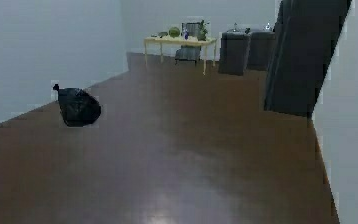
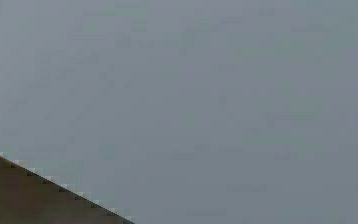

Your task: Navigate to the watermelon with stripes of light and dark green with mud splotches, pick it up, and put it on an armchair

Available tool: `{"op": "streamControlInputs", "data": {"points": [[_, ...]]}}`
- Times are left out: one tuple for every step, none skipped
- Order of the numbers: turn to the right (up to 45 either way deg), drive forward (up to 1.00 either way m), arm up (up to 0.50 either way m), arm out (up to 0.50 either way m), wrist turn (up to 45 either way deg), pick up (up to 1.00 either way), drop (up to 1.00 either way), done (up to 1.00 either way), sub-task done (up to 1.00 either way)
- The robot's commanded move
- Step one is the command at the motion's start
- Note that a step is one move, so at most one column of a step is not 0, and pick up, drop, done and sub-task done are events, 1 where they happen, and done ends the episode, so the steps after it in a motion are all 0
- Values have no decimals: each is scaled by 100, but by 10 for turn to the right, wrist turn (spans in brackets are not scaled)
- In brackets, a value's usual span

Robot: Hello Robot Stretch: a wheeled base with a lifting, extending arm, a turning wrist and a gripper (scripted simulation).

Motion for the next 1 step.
{"op": "streamControlInputs", "data": {"points": [[0, 100, 0, 0, 0, 0, 0, 0, 0]]}}
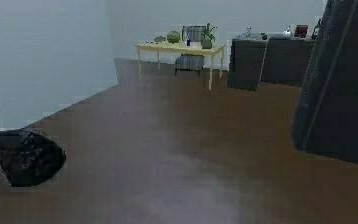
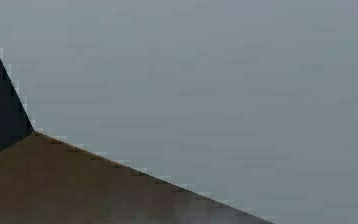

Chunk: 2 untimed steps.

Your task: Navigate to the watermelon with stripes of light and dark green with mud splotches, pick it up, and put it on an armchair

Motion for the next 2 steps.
{"op": "streamControlInputs", "data": {"points": [[0, 100, 0, 0, 0, 0, 0, 0, 0], [0, 100, 0, 0, 0, 0, 0, 0, 0]]}}
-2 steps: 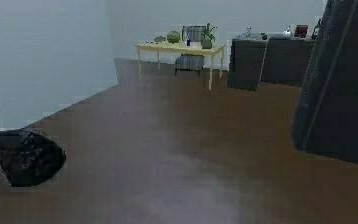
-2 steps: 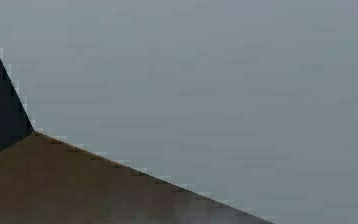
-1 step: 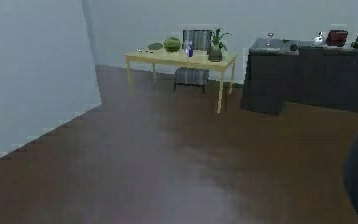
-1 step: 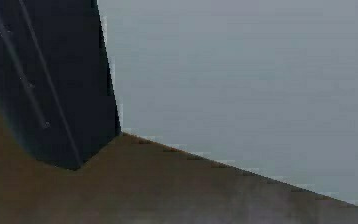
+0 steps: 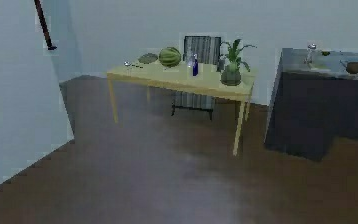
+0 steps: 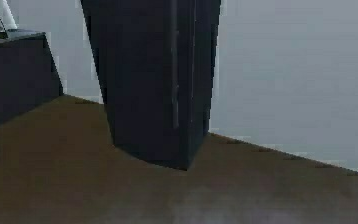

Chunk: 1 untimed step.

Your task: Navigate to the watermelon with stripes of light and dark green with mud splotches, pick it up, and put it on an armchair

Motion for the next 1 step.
{"op": "streamControlInputs", "data": {"points": [[0, 100, 0, 0, 0, 0, 0, 0, 0]]}}
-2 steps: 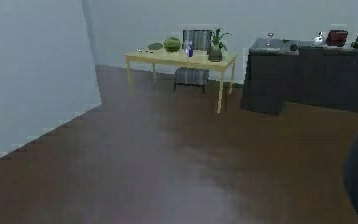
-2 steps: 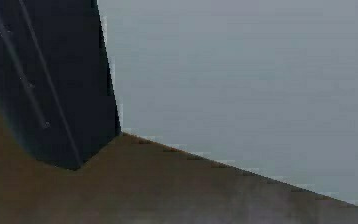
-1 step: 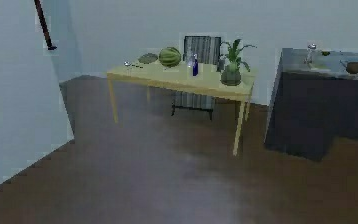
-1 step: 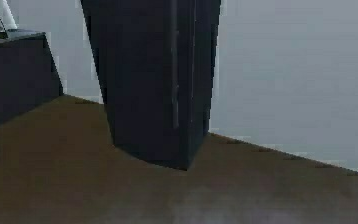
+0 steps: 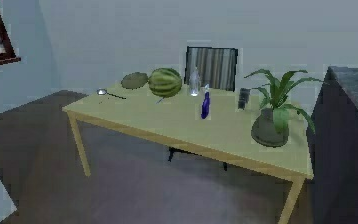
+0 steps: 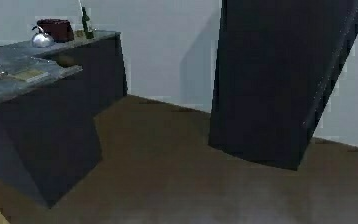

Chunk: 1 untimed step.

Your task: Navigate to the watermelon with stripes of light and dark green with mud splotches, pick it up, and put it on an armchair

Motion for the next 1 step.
{"op": "streamControlInputs", "data": {"points": [[30, 0, 0, 0, 0, 0, 0, 0, 0]]}}
